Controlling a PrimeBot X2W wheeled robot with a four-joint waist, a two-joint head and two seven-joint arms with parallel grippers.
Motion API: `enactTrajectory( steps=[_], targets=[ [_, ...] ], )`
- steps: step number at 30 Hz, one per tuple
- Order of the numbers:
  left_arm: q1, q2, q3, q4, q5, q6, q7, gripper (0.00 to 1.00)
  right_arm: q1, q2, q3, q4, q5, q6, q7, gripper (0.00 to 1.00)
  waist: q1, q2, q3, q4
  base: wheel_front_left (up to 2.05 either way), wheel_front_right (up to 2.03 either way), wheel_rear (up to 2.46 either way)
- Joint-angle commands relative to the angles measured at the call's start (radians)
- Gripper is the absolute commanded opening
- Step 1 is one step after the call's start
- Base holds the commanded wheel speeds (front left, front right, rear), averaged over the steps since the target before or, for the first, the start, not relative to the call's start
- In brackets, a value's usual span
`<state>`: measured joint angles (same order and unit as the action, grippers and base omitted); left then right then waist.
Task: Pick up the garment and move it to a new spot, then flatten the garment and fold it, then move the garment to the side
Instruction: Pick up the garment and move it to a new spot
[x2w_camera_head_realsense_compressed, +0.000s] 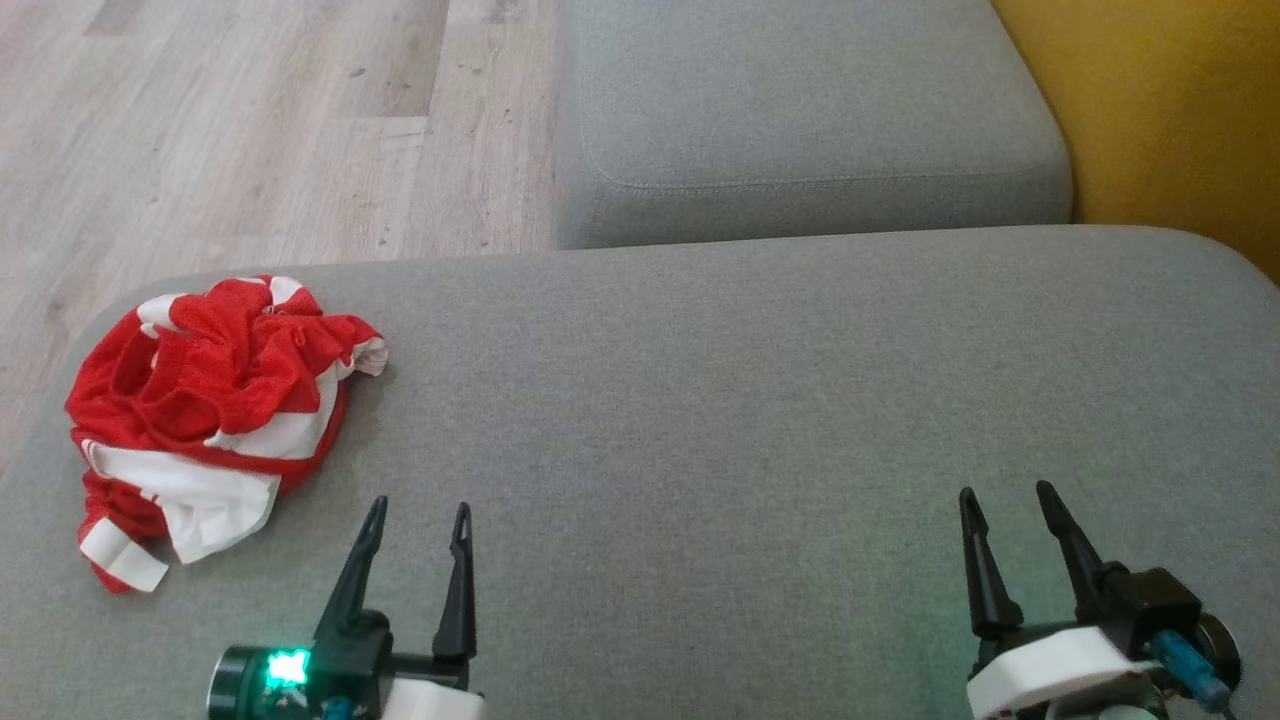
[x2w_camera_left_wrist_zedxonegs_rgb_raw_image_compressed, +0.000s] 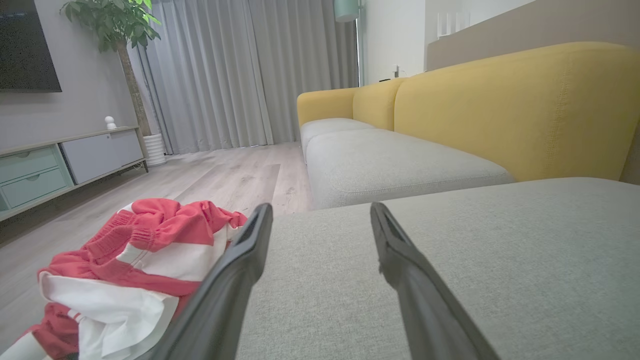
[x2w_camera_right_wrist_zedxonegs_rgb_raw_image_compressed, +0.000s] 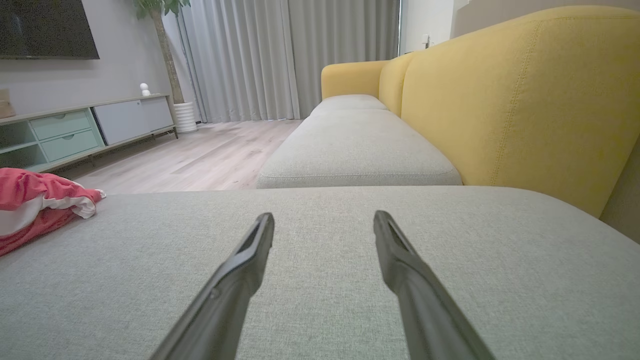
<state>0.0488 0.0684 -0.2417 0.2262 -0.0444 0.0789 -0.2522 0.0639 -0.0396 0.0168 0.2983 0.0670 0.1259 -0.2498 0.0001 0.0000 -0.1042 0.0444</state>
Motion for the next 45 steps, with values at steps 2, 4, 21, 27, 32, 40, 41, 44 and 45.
enactTrajectory(
  steps=[2,4,21,27,32,40,41,44,45],
  targets=[
    [-0.042,0.002,0.047,-0.018,0.002,-0.005,-0.010,1.00,-0.029,-0.011,0.019,-0.024,-0.001,0.005,-0.012,1.00,-0.0001,0.0000,0.003,0.000,0.00,0.00,0.00],
    [-0.043,0.000,0.053,-0.013,0.002,-0.007,-0.010,1.00,-0.030,-0.011,0.019,-0.023,0.000,0.005,-0.012,1.00,-0.0001,0.0000,0.004,0.000,0.00,0.00,0.00],
    [-0.062,-0.011,0.053,0.047,0.006,-0.012,-0.010,1.00,-0.026,-0.011,0.033,-0.017,-0.006,0.005,-0.012,1.00,-0.0001,0.0000,0.030,0.119,0.00,0.00,0.00],
    [-0.066,-0.012,0.060,0.047,0.005,-0.006,-0.010,1.00,-0.028,-0.011,0.056,-0.018,-0.006,0.005,-0.012,1.00,-0.0001,0.0000,0.045,0.212,0.00,0.00,0.00],
    [-0.062,-0.013,0.071,0.043,0.008,-0.002,-0.010,1.00,-0.039,-0.011,0.065,-0.017,-0.009,0.005,-0.012,1.00,-0.0001,0.0000,0.051,0.298,0.00,0.00,0.00],
    [-0.052,-0.014,0.094,0.036,0.012,0.005,-0.010,1.00,-0.044,-0.011,0.063,-0.015,-0.012,0.005,-0.012,1.00,-0.0001,0.0000,0.051,0.397,0.00,0.00,0.00],
    [-0.052,-0.013,0.095,0.033,0.014,0.005,-0.010,1.00,-0.045,-0.011,0.062,-0.016,-0.012,0.005,-0.012,1.00,-0.0001,0.0000,0.054,0.405,0.00,0.00,0.00],
    [-0.061,-0.012,0.100,0.018,0.022,0.008,-0.010,1.00,-0.050,-0.011,0.057,-0.018,-0.013,0.005,-0.012,1.00,-0.0001,0.0000,0.071,0.425,0.00,0.00,0.00],
    [-0.067,-0.011,0.100,0.010,0.026,0.010,-0.010,1.00,-0.050,-0.011,0.056,-0.019,-0.014,0.005,-0.012,1.00,-0.0001,0.0000,0.078,0.431,0.00,0.00,0.00]
  ],
)
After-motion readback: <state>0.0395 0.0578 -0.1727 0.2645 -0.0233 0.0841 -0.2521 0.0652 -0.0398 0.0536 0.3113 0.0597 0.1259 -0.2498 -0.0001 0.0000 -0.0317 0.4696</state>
